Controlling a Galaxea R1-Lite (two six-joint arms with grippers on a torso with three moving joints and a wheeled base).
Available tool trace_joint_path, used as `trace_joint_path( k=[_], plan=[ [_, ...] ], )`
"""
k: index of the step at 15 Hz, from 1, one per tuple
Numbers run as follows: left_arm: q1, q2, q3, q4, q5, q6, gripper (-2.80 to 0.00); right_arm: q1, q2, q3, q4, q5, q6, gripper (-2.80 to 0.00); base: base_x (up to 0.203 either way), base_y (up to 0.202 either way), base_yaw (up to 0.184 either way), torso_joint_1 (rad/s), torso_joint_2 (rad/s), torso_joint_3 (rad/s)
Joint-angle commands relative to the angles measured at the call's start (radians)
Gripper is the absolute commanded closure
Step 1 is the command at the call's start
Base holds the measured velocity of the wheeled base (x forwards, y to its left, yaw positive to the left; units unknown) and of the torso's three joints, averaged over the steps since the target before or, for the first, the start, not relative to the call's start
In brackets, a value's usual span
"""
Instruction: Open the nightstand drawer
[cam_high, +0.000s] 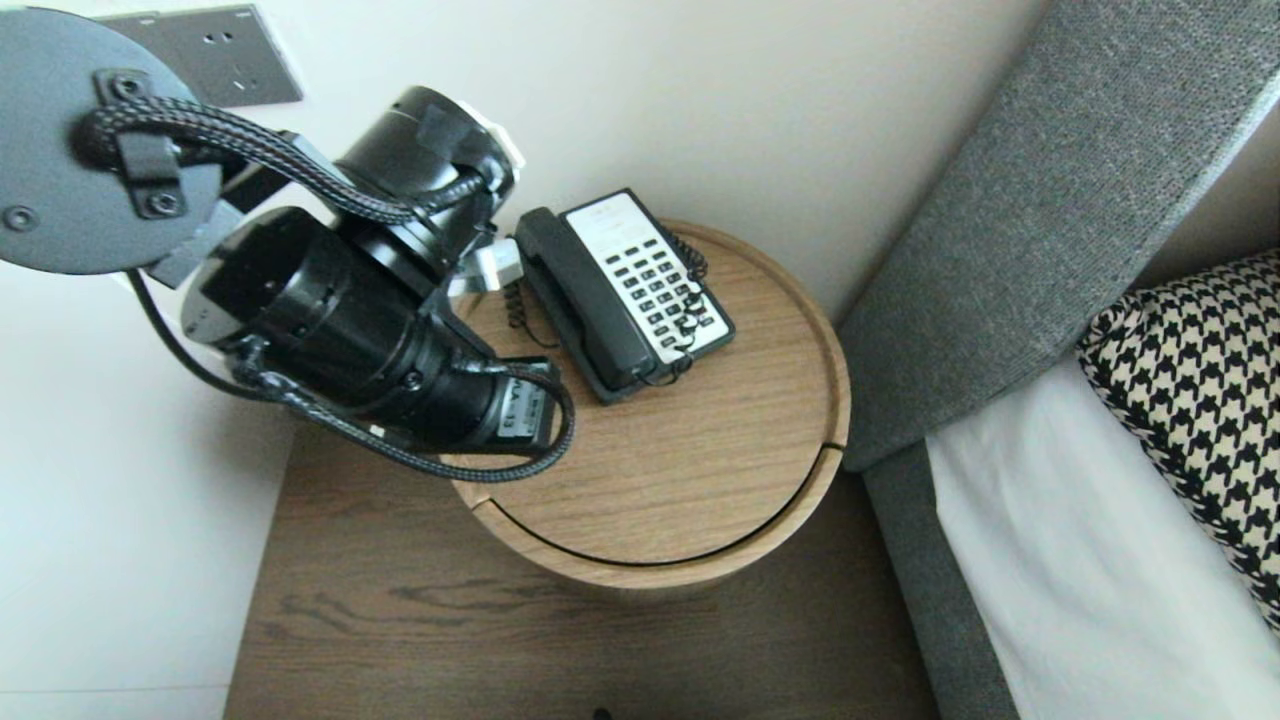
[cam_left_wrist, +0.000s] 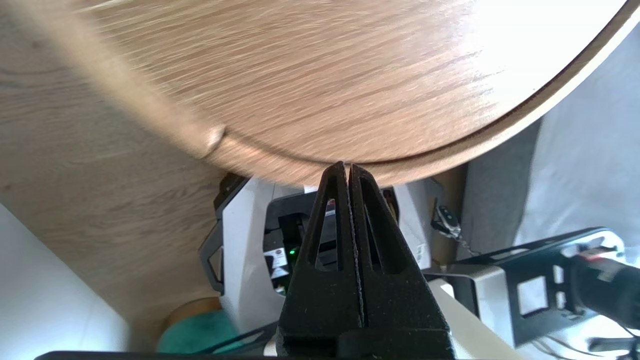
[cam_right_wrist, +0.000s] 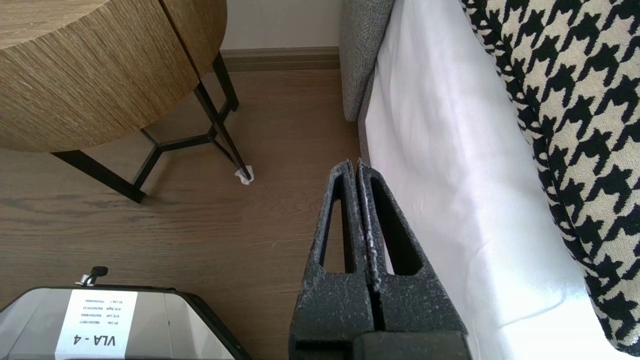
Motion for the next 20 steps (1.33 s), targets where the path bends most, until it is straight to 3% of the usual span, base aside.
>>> trace_joint_path(
  k=[1, 10, 16, 20],
  plan=[
    [-0.044, 0.06, -0.003, -0.001, 0.01, -0.009, 0.0, 0.0, -0.005, 0.0, 0.0, 0.001, 0.0, 0.0, 0.0, 0.0, 0.0, 0.0, 0.0, 0.0],
    [-0.141, 0.113, 0.046, -0.004, 0.022, -0.018, 0.0, 0.0, -0.005, 0.0, 0.0, 0.001, 0.0, 0.0, 0.0, 0.0, 0.0, 0.0, 0.0, 0.0],
    [-0.151, 0.166, 0.055, -0.039, 0.081, -0.014, 0.0, 0.0, -0.005, 0.0, 0.0, 0.001, 0.0, 0.0, 0.0, 0.0, 0.0, 0.0, 0.0, 0.0],
    [-0.151, 0.17, 0.096, -0.086, 0.084, -0.02, 0.0, 0.0, -0.005, 0.0, 0.0, 0.001, 0.0, 0.0, 0.0, 0.0, 0.0, 0.0, 0.0, 0.0]
  ],
)
